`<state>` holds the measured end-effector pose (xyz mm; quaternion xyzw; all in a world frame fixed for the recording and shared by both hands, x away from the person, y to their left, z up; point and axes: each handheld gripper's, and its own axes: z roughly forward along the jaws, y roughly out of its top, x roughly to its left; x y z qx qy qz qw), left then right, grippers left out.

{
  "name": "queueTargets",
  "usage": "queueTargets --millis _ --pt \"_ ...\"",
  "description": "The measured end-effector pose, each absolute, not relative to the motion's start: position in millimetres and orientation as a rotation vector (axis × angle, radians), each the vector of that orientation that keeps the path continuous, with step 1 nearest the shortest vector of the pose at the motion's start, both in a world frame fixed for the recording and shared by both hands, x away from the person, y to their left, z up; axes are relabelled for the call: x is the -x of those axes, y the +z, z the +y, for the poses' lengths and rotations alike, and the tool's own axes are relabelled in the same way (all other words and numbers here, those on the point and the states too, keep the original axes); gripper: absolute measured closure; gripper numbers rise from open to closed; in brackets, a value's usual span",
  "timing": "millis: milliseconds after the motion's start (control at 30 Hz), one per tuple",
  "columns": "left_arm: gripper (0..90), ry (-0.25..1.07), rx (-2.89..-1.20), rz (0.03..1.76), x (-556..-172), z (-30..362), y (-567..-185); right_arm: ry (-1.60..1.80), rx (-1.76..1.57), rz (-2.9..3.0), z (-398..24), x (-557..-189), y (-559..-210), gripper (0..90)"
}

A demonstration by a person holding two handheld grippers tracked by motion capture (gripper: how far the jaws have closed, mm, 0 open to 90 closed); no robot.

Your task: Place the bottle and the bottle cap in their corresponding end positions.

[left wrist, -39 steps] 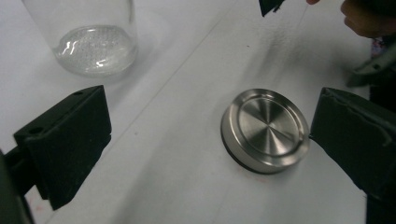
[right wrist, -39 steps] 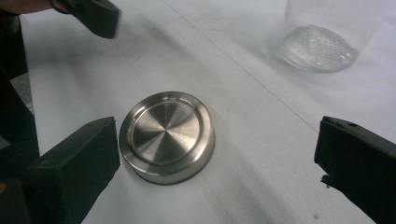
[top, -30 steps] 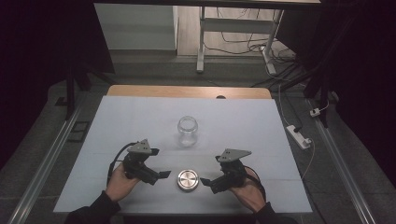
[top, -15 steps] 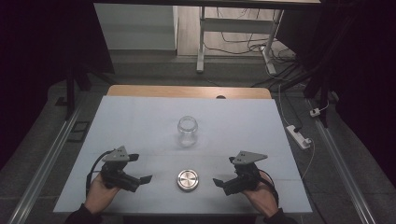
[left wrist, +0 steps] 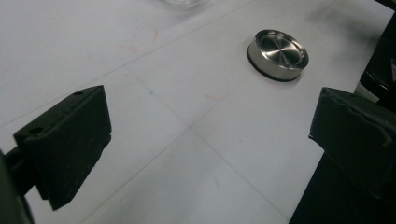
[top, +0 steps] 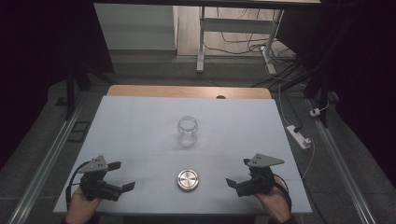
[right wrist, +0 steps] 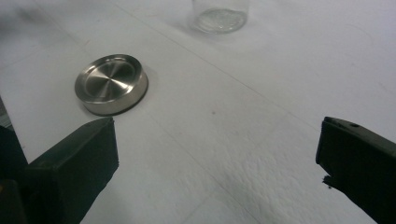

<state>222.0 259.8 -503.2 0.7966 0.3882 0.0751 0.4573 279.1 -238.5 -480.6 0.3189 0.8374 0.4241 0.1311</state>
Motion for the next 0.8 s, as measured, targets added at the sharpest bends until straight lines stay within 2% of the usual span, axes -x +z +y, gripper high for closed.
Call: queueTargets --millis 800 --pt "0.0 0.222 -1.900 1.144 -191.3 300.2 -520.8 1.171 -1.123 2.314 -294.8 -255.5 -487.7 0.0"
